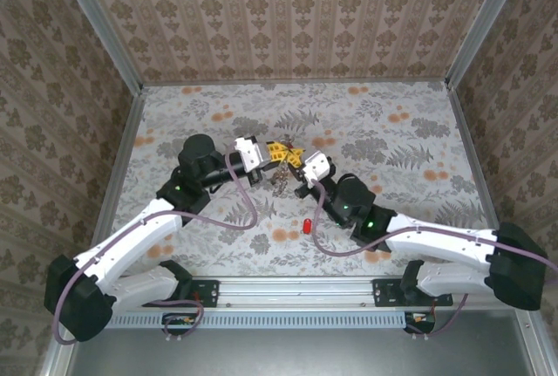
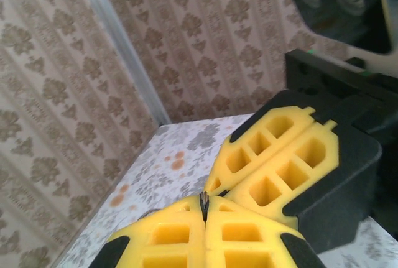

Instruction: Put the keys on the keyring

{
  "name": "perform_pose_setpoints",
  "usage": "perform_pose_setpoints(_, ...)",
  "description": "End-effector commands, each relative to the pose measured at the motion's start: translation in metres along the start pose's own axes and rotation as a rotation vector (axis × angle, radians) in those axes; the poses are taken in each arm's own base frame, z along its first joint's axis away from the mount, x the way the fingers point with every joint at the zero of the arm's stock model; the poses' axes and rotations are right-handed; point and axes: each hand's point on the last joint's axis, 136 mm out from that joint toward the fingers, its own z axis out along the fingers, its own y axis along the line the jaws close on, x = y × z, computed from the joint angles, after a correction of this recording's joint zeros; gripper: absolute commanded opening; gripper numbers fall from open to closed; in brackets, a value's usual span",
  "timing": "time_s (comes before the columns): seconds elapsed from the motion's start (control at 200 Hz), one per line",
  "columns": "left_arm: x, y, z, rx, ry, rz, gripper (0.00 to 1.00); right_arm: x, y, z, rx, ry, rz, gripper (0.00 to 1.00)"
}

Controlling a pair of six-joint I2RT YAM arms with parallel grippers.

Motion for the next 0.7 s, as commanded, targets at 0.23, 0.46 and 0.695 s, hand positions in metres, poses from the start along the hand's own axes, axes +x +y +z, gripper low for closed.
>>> perform_pose_setpoints(0.23, -0.006, -0.024, 0.009, 0.005, -0.065, 0.005, 0.00, -0.033, -0.013, 0.010, 0.198, -0.076, 0.159, 0.00)
perform_pose_setpoints(0.46, -0.013, -0.032, -0.004, 0.078, -0.083, 0.015, 0.00, -0.030, 0.028, -0.014, -0.244, -0.152, -0.009, 0.09)
perform_pose_setpoints(0.695, -0.029, -0.049, -0.025, 0.276, -0.114, 0.019, 0.00, -0.017, 0.028, -0.049, -0.540, -0.109, -0.189, 0.22)
